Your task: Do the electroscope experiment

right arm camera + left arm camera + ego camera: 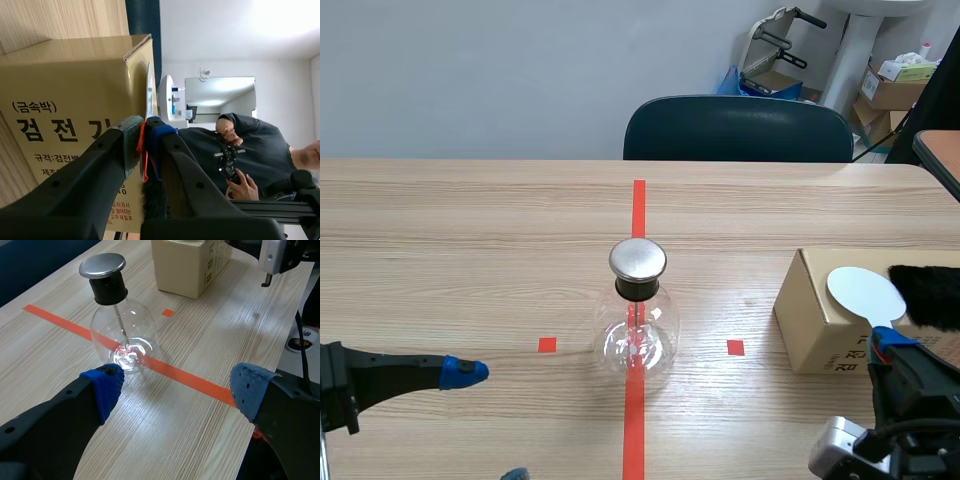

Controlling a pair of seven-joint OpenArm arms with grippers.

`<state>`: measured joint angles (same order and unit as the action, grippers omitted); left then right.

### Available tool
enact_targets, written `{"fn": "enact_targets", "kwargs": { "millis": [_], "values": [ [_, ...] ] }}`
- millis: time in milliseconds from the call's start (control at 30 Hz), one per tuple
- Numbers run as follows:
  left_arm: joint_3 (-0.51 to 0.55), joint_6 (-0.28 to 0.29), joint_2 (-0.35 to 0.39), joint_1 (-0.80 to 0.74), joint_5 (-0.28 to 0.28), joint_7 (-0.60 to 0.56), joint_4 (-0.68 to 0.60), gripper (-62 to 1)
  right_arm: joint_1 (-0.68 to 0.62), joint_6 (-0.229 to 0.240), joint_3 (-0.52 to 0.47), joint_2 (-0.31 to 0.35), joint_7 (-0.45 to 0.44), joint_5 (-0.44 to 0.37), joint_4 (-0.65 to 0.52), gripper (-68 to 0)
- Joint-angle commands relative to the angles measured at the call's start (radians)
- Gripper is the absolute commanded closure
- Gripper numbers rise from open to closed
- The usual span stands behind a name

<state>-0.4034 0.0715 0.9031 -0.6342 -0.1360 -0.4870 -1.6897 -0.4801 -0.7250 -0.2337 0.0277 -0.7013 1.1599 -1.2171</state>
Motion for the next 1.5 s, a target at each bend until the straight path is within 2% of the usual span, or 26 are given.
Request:
{"fn": "enact_targets", "kwargs": {
  "millis": [0, 33, 100, 233, 367, 467, 900, 1200, 1467],
  "values": [
    [-0.004, 0.001, -0.002, -0.003, -0.009, -0.010, -0.021, -46.5, 0.001, -0.038, 0.004, 0.008, -0.002, -0.011, -0.018, -2.3],
    [-0.004, 0.001, -0.002, -0.003, -0.009, -0.011, -0.021, -46.5, 0.001, -0.038, 0.004, 0.008, -0.005, -0.010, -0.018, -5.4],
    [-0.004, 0.001, -0.002, -0.003, -0.009, -0.011, -0.021, -46.5, 0.001, -0.038, 0.004, 0.008, -0.005, -0.007, -0.018, -15.9],
    [-0.004, 0.001, -0.002, -0.003, -0.009, -0.011, -0.021, -46.5, 0.001, -0.038, 0.004, 0.008, -0.004, 0.002, -0.018, -43.9],
    [-0.004, 0.001, -0.002, -0.003, -0.009, -0.011, -0.021, -46.5, 0.001, -0.040, 0.004, 0.009, -0.004, 0.008, -0.018, -67.4],
    [-0.004, 0.001, -0.002, -0.003, -0.009, -0.010, -0.026, -46.5, 0.001, -0.058, 0.004, 0.008, -0.003, 0.006, -0.018, -67.9],
    [-0.004, 0.001, -0.002, -0.003, -0.009, -0.010, -0.026, -46.5, 0.000, -0.058, 0.004, 0.009, 0.000, 0.006, -0.018, -67.9],
    [-0.004, 0.001, -0.002, -0.003, -0.009, 0.008, -0.026, -46.5, 0.001, 0.043, 0.004, 0.009, 0.000, 0.006, -0.018, -67.9],
    [-0.004, 0.000, -0.002, -0.003, -0.009, 0.008, -0.026, -46.5, 0.000, 0.046, 0.004, 0.009, 0.000, 0.007, -0.018, -67.9]
  ]
}}
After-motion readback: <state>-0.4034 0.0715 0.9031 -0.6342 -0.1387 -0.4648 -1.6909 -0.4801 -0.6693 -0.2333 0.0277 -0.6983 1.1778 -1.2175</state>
